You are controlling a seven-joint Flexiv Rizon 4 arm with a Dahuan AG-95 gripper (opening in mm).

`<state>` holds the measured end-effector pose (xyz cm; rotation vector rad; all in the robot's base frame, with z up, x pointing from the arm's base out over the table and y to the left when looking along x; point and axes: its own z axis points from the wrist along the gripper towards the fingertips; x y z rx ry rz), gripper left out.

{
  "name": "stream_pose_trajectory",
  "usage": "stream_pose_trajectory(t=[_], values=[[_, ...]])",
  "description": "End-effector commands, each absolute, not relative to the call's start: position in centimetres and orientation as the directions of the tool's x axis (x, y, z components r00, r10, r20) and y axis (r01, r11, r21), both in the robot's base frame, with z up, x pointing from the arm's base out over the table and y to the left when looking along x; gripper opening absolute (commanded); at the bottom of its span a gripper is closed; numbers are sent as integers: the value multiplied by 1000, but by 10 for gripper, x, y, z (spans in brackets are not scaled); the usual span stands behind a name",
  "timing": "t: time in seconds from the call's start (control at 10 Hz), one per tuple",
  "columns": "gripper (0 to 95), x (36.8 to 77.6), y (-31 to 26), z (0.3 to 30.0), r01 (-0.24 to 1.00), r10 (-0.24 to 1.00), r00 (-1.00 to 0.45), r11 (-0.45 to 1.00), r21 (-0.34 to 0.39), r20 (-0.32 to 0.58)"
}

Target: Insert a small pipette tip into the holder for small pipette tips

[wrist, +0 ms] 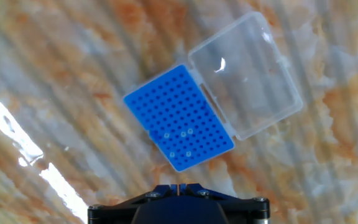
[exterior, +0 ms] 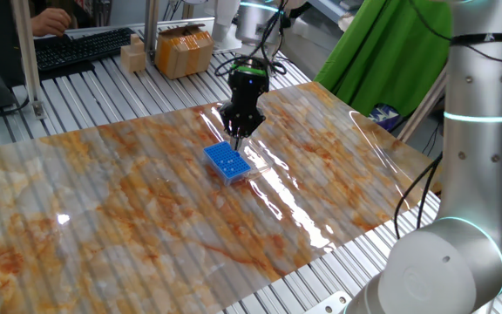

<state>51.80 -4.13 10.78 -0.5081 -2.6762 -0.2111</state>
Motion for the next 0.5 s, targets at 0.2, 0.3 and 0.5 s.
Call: stream_pose_trajectory(t=[0.2, 0.3, 0.5], values=[[0, 516, -31, 118, 261, 227, -935, 960, 96, 272], [0, 515, -29, 119, 239, 210, -948, 966, 97, 240], [0, 514, -25, 121, 194, 175, -969, 976, 100, 174]])
